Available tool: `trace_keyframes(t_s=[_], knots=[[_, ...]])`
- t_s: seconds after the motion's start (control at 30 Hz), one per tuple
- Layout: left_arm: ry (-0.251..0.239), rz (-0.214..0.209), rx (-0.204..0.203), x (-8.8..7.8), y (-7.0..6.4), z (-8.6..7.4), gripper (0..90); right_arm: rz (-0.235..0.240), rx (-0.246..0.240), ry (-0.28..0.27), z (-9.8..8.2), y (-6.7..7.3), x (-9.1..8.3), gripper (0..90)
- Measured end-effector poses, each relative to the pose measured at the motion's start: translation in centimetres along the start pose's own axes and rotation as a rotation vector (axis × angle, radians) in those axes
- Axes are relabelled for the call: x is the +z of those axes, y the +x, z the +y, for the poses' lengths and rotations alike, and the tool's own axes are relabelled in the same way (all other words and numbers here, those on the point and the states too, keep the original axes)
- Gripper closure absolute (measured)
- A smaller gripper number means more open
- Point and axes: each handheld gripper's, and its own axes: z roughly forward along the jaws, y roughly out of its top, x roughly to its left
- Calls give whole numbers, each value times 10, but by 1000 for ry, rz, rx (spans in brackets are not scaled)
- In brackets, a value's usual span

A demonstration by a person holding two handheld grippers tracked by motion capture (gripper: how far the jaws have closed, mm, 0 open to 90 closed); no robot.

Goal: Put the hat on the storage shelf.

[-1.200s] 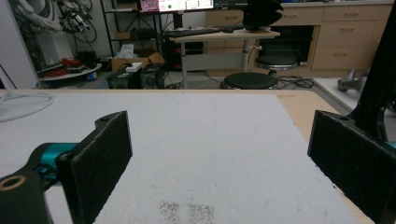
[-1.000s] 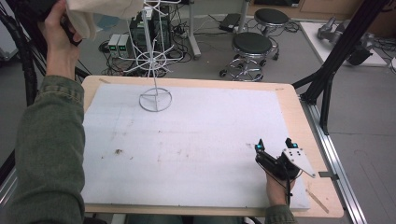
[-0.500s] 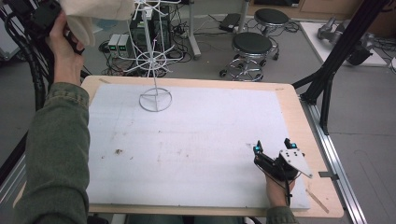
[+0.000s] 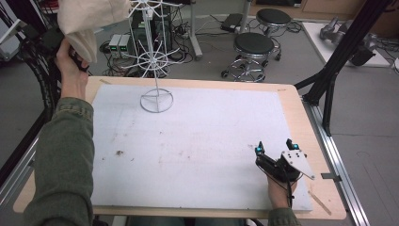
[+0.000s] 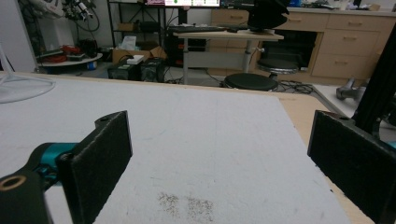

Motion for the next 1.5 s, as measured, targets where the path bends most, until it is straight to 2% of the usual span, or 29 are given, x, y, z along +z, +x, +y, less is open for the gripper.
trace_keyframes(t_s=[0.23, 0.4, 0.53, 0.57, 0.67, 0.8, 0.9, 0.93, 0.97, 1.0, 1.1, 1.5], knots=[[9, -8, -30, -5, 9, -16, 766, -1, -4, -7, 0, 1, 0, 54], [14, -6, -28, -8, 10, -18, 766, -4, 2, -19, 1, 0, -1, 54], [23, -6, -12, -10, 9, -21, 766, -1, 10, -20, 2, 0, -1, 54], [33, -2, 10, -11, 8, -24, 766, 0, 11, -21, 2, 0, -1, 54], [34, 0, 15, -13, 9, -28, 765, 0, 12, -19, 2, 0, -1, 54], [56, 17, 34, -16, 15, -38, 765, 2, 14, -17, 2, 1, -1, 54], [77, 25, 55, -17, 18, -43, 763, 1, 15, -16, 2, 2, -1, 54], [97, 32, 79, -20, 19, -47, 763, 1, 14, -17, 2, 2, -2, 54], [97, 32, 79, -20, 19, -47, 762, 2, 15, -18, 2, 2, -2, 54], [111, 38, 96, -22, 19, -50, 761, 2, 16, -17, 2, 2, -2, 54], [120, 48, 115, -24, 21, -53, 760, 2, 15, -17, 2, 1, -2, 54], [151, 79, 115, -28, 29, -74, 747, -1, 10, -27, 3, 2, -3, 54]])
